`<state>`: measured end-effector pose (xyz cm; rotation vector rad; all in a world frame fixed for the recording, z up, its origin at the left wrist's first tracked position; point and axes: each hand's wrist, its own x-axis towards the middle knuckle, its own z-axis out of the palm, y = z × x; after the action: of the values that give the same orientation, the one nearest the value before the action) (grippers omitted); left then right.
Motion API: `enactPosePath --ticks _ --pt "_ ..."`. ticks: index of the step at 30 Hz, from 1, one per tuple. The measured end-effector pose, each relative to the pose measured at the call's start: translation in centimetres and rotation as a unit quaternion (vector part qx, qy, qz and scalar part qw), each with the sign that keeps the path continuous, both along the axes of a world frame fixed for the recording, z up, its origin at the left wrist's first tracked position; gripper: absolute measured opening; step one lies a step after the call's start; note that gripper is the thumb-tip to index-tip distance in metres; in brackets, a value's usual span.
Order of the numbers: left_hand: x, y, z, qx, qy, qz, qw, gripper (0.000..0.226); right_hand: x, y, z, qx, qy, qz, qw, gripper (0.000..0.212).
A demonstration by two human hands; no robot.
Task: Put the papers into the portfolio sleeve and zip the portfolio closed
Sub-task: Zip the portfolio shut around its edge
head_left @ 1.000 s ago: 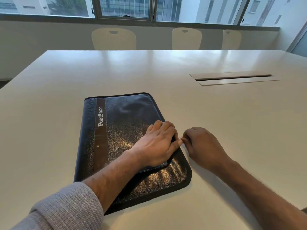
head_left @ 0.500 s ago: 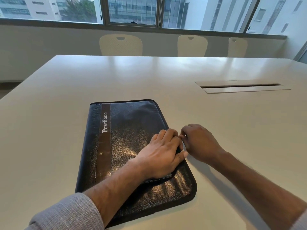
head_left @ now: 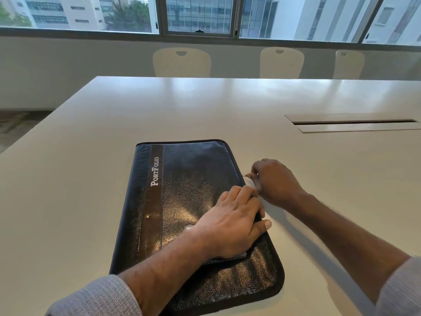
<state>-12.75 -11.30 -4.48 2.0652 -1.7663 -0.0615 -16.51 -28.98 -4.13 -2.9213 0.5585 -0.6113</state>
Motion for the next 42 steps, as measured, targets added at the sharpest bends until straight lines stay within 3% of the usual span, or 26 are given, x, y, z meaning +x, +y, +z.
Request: enactPosePath --ticks 20,28,34,38,42 --pt "-0.1 0.0 0.1 0.009 -0.006 0.012 1.0 0.036 8.6 -3.7 0.0 0.027 -0.001 -0.011 1.0 0.023" --pt "2.7 -0.1 2.4 0.027 0.039 -0.008 0.999 0.042 8.5 -4.2 -1.5 0.087 -0.046 0.017 0.995 0.018" --pt "12.4 -3.4 4.7 0.021 0.007 0.13 0.991 0.046 8.3 -3.9 -1.5 0.117 -0.085 0.052 0.988 0.012" --pt "17.2 -5.7 2.8 0.037 0.034 0.247 0.968 0.06 8.1 -3.9 -2.0 0.146 -0.104 0.053 0.982 0.013" --pt "18.0 -7.1 0.3 0.064 0.01 0.295 0.953 0.065 8.4 -4.2 -2.3 0.152 -0.121 0.045 0.98 0.013"
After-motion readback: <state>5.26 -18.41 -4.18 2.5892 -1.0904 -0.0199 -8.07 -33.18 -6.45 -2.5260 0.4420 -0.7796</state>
